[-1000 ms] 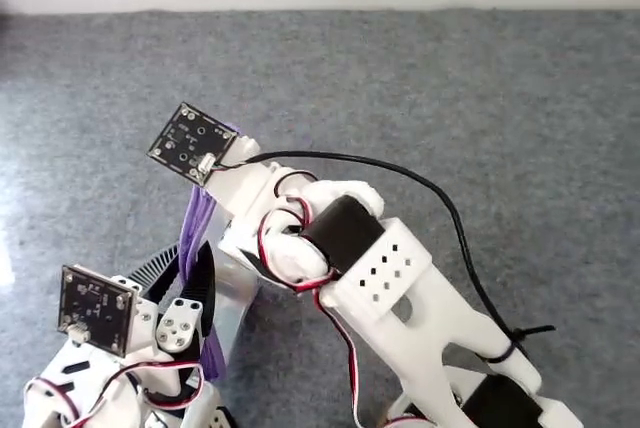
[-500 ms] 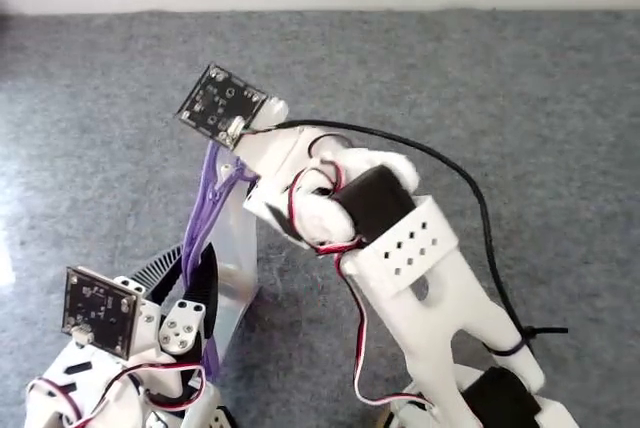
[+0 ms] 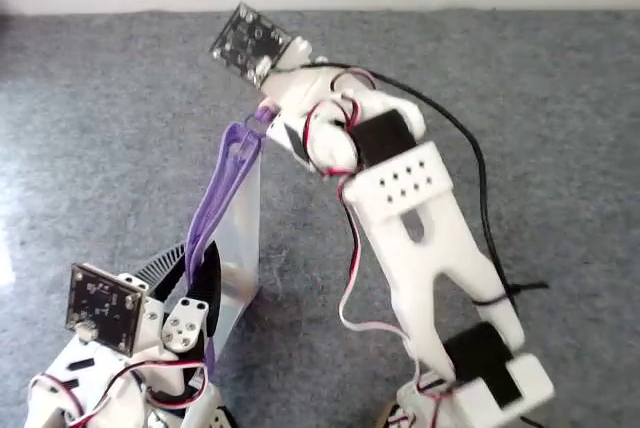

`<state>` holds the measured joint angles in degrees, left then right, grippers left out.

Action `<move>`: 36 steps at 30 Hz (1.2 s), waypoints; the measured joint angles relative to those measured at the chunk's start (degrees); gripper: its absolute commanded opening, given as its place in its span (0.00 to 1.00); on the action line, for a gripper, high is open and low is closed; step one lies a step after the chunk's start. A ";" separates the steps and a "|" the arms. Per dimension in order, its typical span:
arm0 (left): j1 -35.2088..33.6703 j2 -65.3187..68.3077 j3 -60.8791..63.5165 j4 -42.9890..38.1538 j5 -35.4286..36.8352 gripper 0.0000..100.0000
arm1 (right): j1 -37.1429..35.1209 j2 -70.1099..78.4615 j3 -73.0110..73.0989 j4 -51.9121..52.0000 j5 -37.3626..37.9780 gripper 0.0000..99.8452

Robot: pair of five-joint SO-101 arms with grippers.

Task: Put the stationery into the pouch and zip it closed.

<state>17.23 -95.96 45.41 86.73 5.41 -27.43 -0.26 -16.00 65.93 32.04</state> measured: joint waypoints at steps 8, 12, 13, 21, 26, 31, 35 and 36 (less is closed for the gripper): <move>-0.18 -0.70 -0.09 1.23 0.35 0.01 | 7.47 14.95 -12.22 -0.26 1.49 0.01; -0.18 -0.70 -0.09 1.23 0.35 0.01 | 8.35 15.74 -14.24 0.09 2.20 0.01; -0.18 -0.70 -0.09 1.23 0.35 0.01 | 8.35 15.74 -14.77 0.88 2.20 0.01; -0.18 -0.70 -0.09 1.23 0.35 0.06 | 7.82 13.98 -15.91 9.41 2.29 0.01; -0.18 -0.70 1.41 -2.20 0.09 0.22 | 7.47 10.11 -15.91 15.21 2.29 0.01; -2.99 -0.70 8.26 -9.58 0.09 0.24 | 9.41 5.54 -15.91 21.01 2.29 0.01; -4.13 -0.70 13.45 -16.70 0.09 0.24 | 13.80 2.73 -15.91 26.90 0.88 0.01; -4.22 -0.70 14.42 -18.20 0.09 0.24 | 15.21 2.11 -15.91 28.40 0.44 0.01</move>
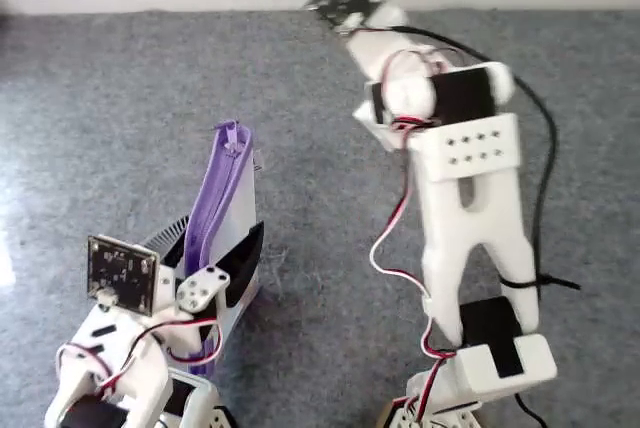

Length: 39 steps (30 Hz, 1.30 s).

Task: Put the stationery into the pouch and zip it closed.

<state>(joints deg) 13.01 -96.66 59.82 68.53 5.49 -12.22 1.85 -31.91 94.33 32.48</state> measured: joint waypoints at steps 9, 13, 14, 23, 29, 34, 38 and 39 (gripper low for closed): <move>0.53 12.84 0.44 -14.95 3.87 0.24 | 10.73 -6.42 -0.18 6.15 -0.62 0.01; 2.90 23.38 -3.43 -20.22 7.91 0.24 | 13.89 -9.23 0.00 6.15 -0.62 0.01; 3.52 26.02 -4.57 -21.27 9.14 0.24 | 14.51 -10.11 0.70 6.15 -0.62 0.01; 6.86 44.75 -15.47 -23.38 15.47 0.24 | 16.97 -23.03 13.98 6.15 -0.62 0.01; 6.86 52.22 -22.24 -23.38 16.09 0.24 | 17.23 -33.93 25.41 6.15 -0.62 0.01; 6.86 53.10 -26.29 -22.24 16.26 0.24 | 17.32 -42.11 33.76 6.15 -0.62 0.01; 6.86 53.10 -27.25 -17.32 16.26 0.24 | 17.41 -47.91 39.03 6.15 -0.62 0.01; 6.86 53.10 -27.34 -15.82 16.26 0.24 | 17.41 -49.14 40.18 6.15 -0.62 0.01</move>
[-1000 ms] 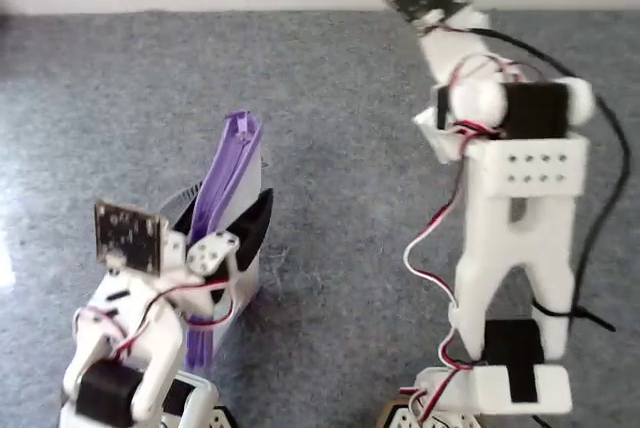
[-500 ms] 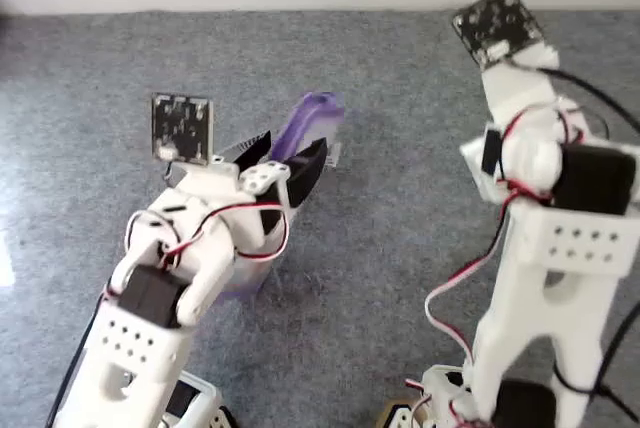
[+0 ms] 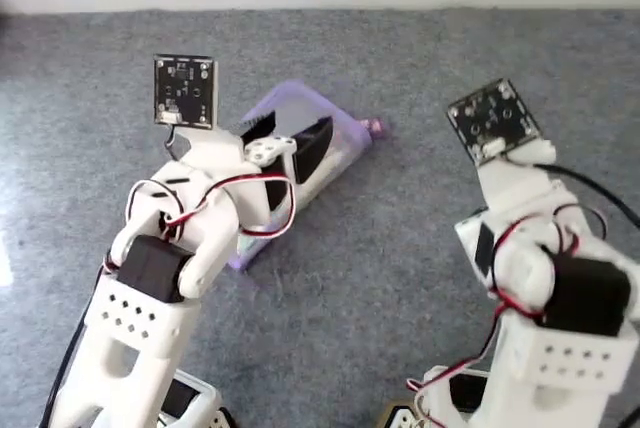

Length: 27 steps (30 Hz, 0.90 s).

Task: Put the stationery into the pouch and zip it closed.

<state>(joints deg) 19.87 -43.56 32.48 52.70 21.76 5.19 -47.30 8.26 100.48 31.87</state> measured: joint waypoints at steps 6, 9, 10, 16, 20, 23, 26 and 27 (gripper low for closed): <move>0.00 -6.07 -0.09 8.35 -0.97 0.21 | -0.09 -6.42 4.22 0.00 -0.97 0.01; 0.00 -12.13 3.16 11.25 -3.43 0.12 | -0.18 -9.32 6.15 0.00 -7.30 0.01; 0.00 -14.42 5.01 11.60 -4.40 0.08 | -0.18 -10.37 7.03 0.00 -10.02 0.01; 0.00 -28.75 15.21 11.87 -10.02 0.01 | -0.09 -12.84 13.71 -0.62 -26.99 0.01; -0.26 -35.96 21.80 11.96 -10.37 0.01 | -0.18 -16.53 18.99 -4.84 -34.90 0.01; -4.13 -39.30 26.73 11.96 -10.73 0.01 | -0.18 -19.34 25.41 -7.74 -38.68 0.01; -9.23 -41.93 32.18 11.96 -10.73 0.01 | 0.00 -27.60 32.88 -10.29 -41.05 0.01; -10.90 -42.73 33.76 11.96 -10.73 0.01 | -0.18 -30.42 35.34 -11.08 -41.49 0.01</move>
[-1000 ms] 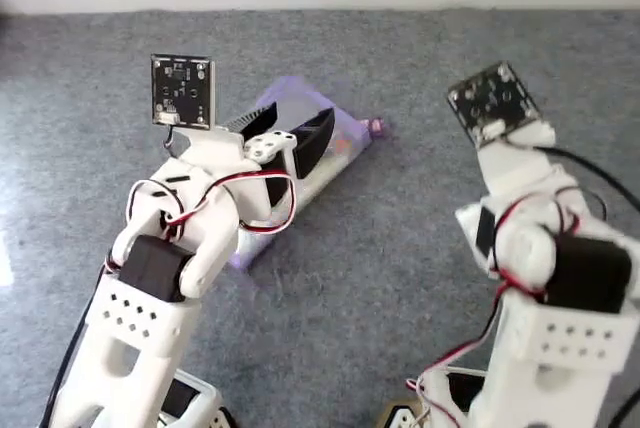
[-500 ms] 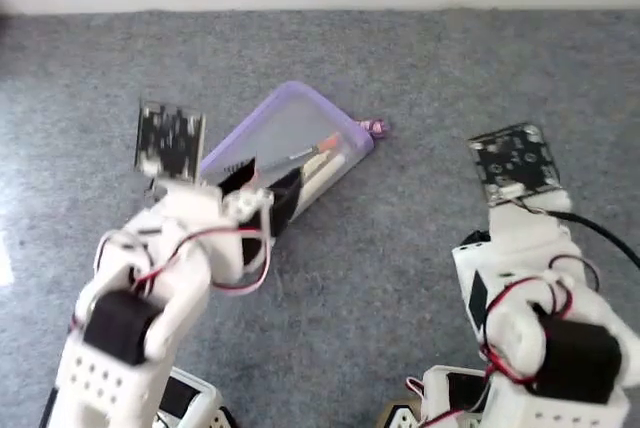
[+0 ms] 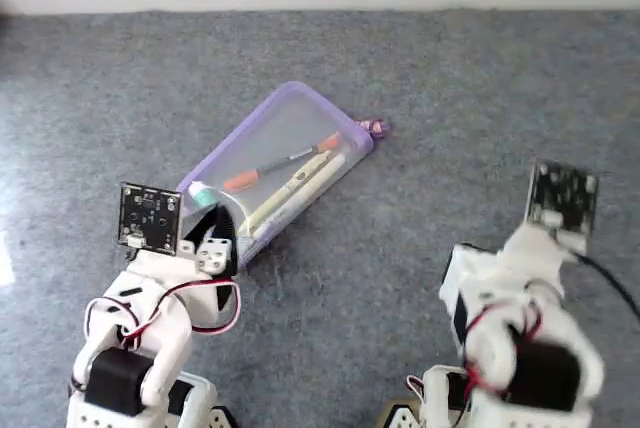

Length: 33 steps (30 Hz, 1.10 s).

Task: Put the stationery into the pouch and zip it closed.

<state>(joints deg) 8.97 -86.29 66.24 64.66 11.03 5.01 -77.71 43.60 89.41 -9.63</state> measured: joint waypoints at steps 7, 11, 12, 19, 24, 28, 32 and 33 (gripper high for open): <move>-3.52 -8.26 8.62 0.00 -0.18 0.01 | 0.00 -20.75 17.41 -5.27 2.46 0.01; -3.87 -14.77 15.30 0.00 -0.18 0.01 | 0.00 -25.32 22.68 -7.91 4.92 0.01; -3.96 -16.44 17.05 0.00 -0.18 0.01 | 0.09 -25.49 22.95 -8.53 5.10 0.01; -4.13 -17.05 23.47 -0.09 -0.18 0.01 | 0.00 -25.49 32.09 -11.69 8.18 0.01; -4.13 -17.05 27.69 -1.76 -0.18 0.01 | 0.00 -25.41 39.82 -11.16 10.02 0.01; -4.13 -17.05 30.07 -3.87 -0.18 0.01 | 0.00 -25.05 43.25 -10.90 10.11 0.01; -4.13 -17.05 30.77 -3.87 -0.18 0.01 | 0.00 -25.23 46.95 -11.87 10.11 0.01; -4.13 -17.05 30.77 -3.87 -0.18 0.01 | 0.00 -25.32 48.35 -12.22 10.11 0.01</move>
<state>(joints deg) 4.84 -103.34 97.01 60.79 10.86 5.01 -103.03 91.96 77.19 0.48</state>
